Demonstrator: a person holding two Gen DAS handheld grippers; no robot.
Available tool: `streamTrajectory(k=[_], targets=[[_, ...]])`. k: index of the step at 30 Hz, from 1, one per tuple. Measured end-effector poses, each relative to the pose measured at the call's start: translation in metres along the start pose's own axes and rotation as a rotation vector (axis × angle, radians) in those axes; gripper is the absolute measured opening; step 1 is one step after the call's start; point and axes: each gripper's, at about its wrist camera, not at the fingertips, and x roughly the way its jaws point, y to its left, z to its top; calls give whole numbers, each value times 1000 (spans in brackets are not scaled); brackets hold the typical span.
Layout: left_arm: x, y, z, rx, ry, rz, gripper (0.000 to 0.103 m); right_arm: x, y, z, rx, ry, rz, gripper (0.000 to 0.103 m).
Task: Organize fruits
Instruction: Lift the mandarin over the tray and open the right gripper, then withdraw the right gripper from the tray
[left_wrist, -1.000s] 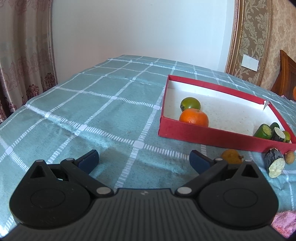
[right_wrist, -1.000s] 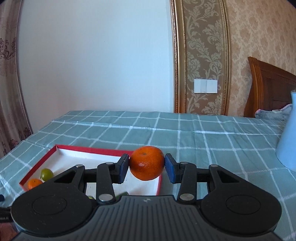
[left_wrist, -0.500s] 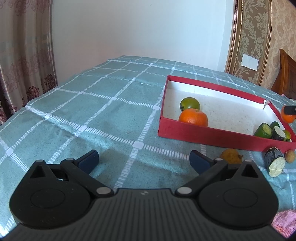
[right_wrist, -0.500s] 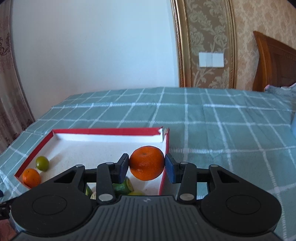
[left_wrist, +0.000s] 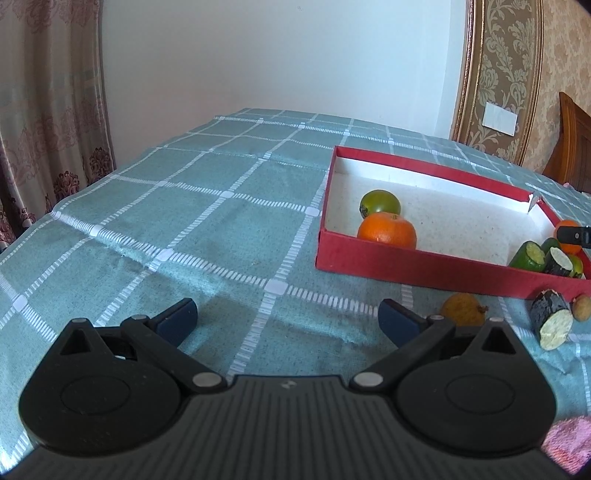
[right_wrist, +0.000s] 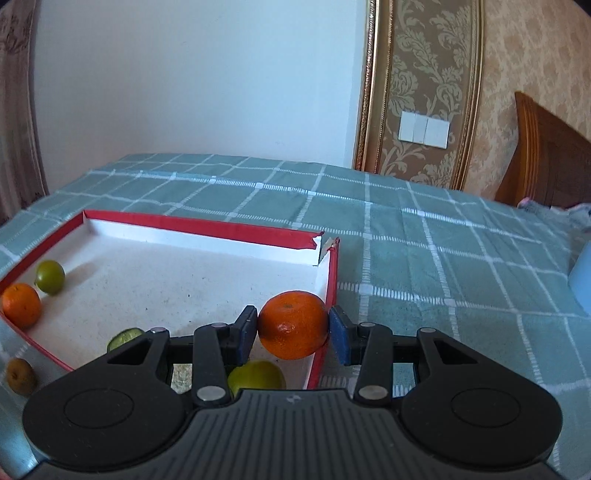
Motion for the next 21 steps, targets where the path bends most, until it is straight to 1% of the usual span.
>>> streamTrajectory(k=[17,19,20,21], targets=[[1,-2,1,10,11,13,103,3,1,2,0,2,-7,43],[1,-3,1,10,12,13,103,2,1,3,1,-3,-11,44],[1,-3,1,10,11,13,103,1,0,3,3,-7,-11,47],[2,-3,1,10,12,13,103,0,0,3,6,-11,-12,47]])
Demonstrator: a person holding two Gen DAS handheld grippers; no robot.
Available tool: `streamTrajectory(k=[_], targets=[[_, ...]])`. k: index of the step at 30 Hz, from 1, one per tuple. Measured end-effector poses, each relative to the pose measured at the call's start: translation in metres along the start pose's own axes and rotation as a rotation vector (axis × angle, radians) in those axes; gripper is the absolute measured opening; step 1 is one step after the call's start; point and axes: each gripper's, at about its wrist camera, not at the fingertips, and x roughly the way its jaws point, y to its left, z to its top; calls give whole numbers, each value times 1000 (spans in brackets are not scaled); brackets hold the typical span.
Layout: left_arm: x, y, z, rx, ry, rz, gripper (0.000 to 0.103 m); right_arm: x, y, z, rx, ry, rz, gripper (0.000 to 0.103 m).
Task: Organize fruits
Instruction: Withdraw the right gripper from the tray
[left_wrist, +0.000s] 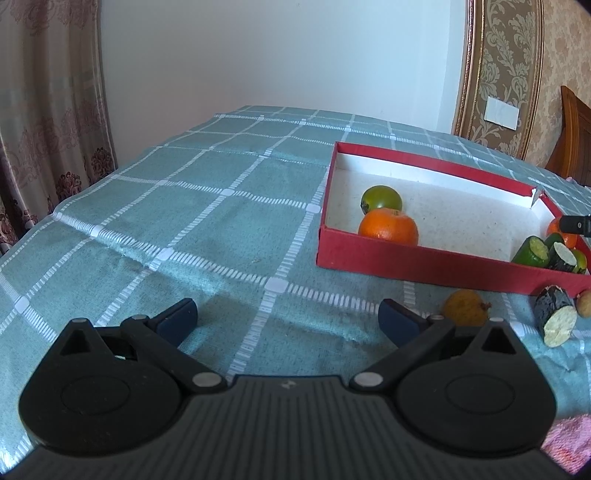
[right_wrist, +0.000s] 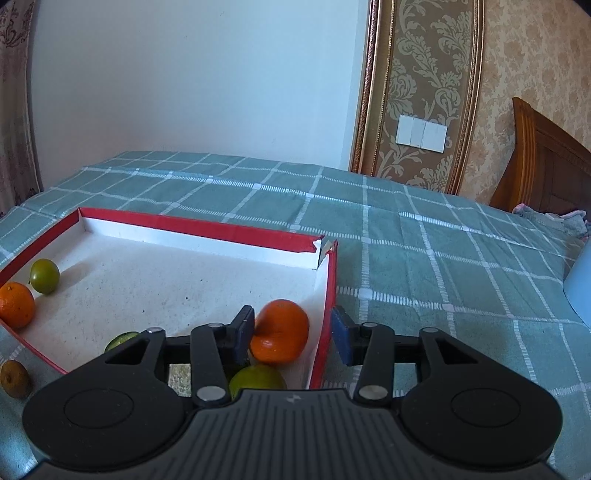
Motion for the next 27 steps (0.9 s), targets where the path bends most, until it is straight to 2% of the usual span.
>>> streamTrajectory(k=[9,14,17,21,25,27], targets=[[-1,-1,-1,4,-5,11,103,-17,-4,3,13,-25,1,47],[-5,-2,-3,6,-18,18,103,-44,-13,-3,66,-48,38,50],[-7,-2,-4,2,-30,19,103,-67,-21,-17,116,-79,60,68],[-10,-4,-4,16,-44,22,103,-85,-27,-45,156,-88,77,69],[-20,-13,-6,59,-114,42,103,-88,-38,-72,222,-84,63,69],[-24,-21,-6,80,-120,30,103,-85,-44,-80,269,-66,64,69]])
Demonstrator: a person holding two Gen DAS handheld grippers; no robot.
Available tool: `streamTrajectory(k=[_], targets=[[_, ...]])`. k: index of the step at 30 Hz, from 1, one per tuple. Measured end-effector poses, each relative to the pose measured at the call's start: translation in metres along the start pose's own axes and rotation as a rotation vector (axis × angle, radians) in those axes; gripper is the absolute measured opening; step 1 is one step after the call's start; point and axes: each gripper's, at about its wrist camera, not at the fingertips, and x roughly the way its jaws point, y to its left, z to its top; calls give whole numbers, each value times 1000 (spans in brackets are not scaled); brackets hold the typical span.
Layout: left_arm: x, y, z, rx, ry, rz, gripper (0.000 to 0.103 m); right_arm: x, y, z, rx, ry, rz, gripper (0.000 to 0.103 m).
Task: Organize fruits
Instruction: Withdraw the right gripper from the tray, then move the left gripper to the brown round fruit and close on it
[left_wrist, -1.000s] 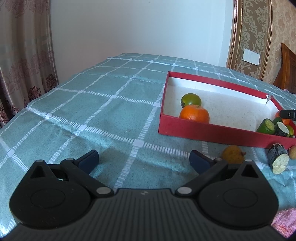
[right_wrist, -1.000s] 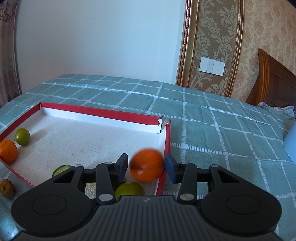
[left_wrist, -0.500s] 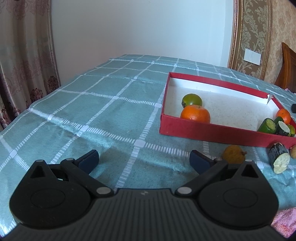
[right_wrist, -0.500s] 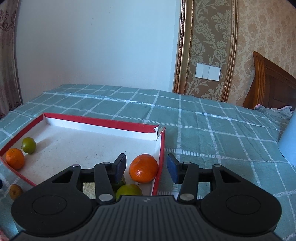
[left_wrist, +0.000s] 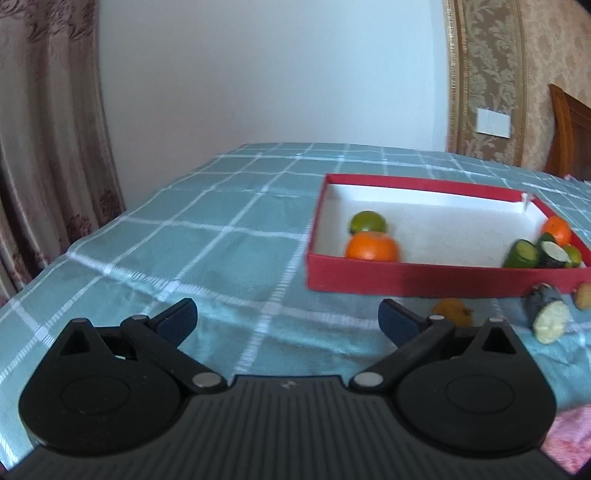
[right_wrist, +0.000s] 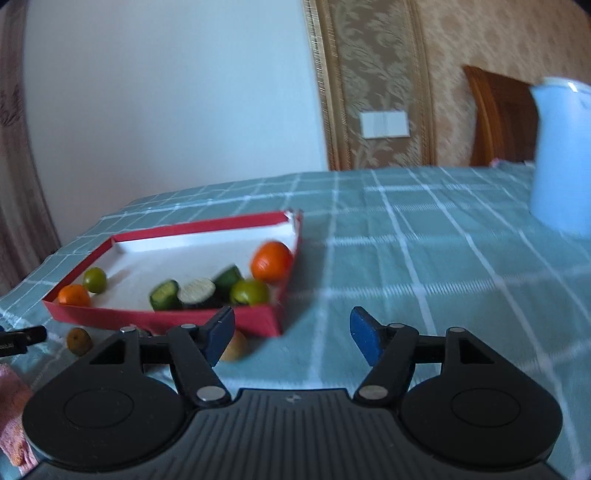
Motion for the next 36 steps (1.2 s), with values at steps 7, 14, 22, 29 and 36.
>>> streamTrajectory(k=[7,14,22,29,36], targets=[[-16,-31,9,31,-3,-102,103,1,-14,0,88,1,37,69],[-10,-62,13,73,30,-115,103,0,-22,-3,133,-6,52,69],[10,-73,15,68,111,-95,103,-1,-23,-3,138,-14,69,69],[22,-77,11,79,153,-69,103,-1,-25,-3,148,-11,76,69],[24,-74,9,62,158,-77,103,0,-25,-2,156,-8,80,70]])
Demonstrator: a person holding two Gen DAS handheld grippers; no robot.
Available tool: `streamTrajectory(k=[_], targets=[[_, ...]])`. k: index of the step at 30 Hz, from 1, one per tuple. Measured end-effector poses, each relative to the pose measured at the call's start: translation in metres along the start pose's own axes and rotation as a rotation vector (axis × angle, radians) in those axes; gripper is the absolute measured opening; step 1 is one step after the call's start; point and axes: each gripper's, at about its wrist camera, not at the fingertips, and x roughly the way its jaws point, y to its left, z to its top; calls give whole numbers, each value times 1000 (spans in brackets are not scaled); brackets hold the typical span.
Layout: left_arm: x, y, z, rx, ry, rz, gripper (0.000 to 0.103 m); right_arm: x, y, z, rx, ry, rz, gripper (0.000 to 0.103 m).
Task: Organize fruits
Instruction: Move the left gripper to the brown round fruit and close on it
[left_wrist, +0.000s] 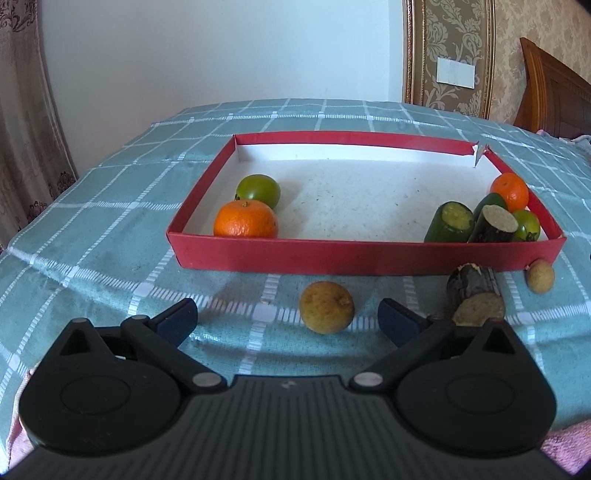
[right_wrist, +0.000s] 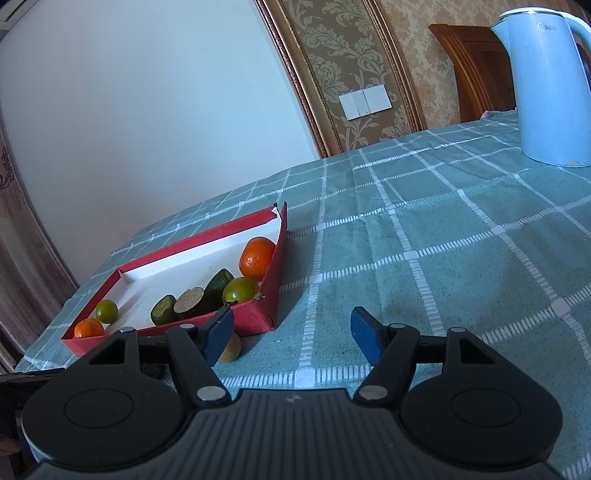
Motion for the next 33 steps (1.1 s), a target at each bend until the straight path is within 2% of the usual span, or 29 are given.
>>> streamTrajectory(k=[2,13,22,29,33], targets=[[0,1,0,-5,1,-7,103,0,0,0,1,0,-1,70],[-4,-1,-2,0,-17,-52,86,2,-1,0,1,8,-9,70],[-7,-4,-1,11,-19,-92,67,3,-2,-1,2,9,-13,70],[-10,-8,-2,33,-31,-134,45,2,-3,-1,3,8,-14,70],[-10,-8,-4,40,-44,-144,43,2,-3,-1,3,6,-15,70]])
